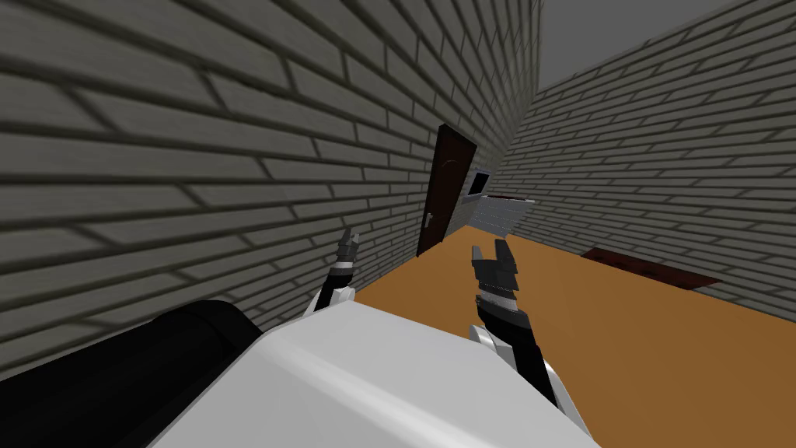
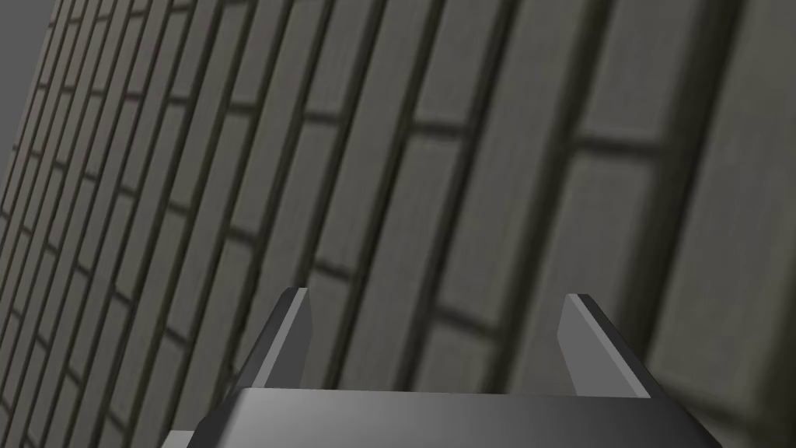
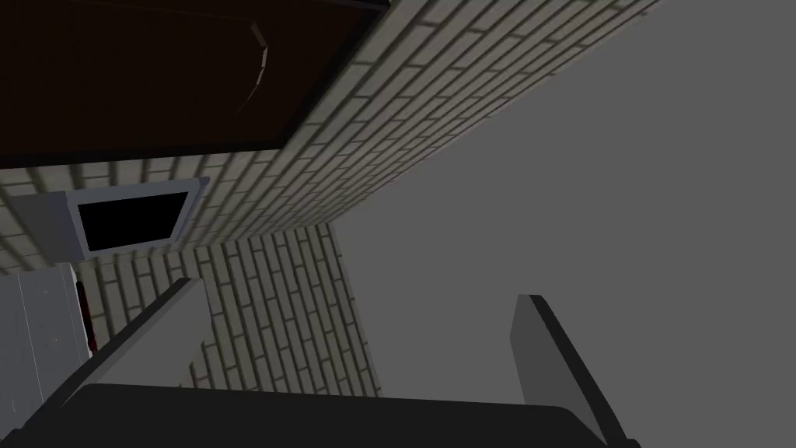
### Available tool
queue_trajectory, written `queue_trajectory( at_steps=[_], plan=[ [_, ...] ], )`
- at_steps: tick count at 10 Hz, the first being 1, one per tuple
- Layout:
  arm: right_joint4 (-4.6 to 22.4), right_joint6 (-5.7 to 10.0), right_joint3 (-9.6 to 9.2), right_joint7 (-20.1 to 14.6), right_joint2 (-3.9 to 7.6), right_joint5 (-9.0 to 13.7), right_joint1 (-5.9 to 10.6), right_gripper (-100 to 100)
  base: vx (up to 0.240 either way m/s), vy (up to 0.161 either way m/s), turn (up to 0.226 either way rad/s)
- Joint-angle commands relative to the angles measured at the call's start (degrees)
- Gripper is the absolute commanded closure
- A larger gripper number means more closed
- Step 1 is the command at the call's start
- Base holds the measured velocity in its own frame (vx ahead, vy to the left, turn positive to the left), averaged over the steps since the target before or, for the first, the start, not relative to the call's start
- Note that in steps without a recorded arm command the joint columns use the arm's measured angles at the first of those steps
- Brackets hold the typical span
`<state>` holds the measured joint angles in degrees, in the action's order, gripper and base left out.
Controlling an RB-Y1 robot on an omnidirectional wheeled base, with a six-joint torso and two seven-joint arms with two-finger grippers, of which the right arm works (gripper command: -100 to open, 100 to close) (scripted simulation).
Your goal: Pull the door open
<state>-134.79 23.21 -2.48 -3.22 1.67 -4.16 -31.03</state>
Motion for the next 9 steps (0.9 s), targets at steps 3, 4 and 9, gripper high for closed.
queue_trajectory(
  at_steps=[3,4,9],
  plan=[
    [4.0,0.96,-0.23,1.9,1.21,-1.3,2.22,-100,0.112,-0.051,0.034],
    [5.3,1.27,-0.31,2.6,1.56,-1.7,2.93,-100,0.104,-0.032,0.035],
    [11.3,2.68,-0.65,5.4,3.09,-3.6,6.19,-100,0.099,-0.046,0.031]
  ],
)
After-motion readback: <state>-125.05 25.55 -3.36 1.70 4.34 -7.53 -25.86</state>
